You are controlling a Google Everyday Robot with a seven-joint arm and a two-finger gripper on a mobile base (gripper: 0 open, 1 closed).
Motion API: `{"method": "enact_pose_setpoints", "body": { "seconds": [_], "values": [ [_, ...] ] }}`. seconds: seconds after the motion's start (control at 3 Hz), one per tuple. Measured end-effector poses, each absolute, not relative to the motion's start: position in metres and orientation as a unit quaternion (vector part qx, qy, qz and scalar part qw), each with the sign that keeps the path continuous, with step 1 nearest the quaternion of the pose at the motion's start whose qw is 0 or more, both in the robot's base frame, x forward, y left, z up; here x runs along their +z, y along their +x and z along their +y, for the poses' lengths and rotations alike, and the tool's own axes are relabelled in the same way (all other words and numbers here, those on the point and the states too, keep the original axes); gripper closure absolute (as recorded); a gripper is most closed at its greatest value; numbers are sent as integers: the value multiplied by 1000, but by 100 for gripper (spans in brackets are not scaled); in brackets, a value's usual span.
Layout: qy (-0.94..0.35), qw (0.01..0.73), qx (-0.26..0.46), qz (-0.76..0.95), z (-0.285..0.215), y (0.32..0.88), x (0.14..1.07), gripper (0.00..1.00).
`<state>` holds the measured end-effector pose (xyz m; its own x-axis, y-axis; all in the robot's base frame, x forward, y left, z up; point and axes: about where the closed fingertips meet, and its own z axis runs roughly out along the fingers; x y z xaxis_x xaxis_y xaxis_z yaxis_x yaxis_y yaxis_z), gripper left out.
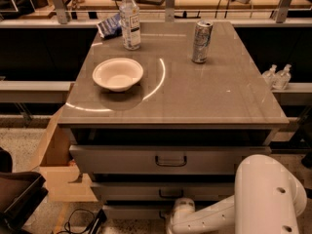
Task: Open bottom drawer
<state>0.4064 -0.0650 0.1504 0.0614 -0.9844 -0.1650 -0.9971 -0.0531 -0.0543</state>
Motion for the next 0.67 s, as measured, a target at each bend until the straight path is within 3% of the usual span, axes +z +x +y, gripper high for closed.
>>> {"method": "enact_pose_setpoints", "body": {
  "seconds": [0.33, 0.67],
  "values": [
    [-724, 76, 42, 684, -65, 406, 150, 64],
    [-725, 76, 42, 684, -65, 405, 150, 95]
  ]
}}
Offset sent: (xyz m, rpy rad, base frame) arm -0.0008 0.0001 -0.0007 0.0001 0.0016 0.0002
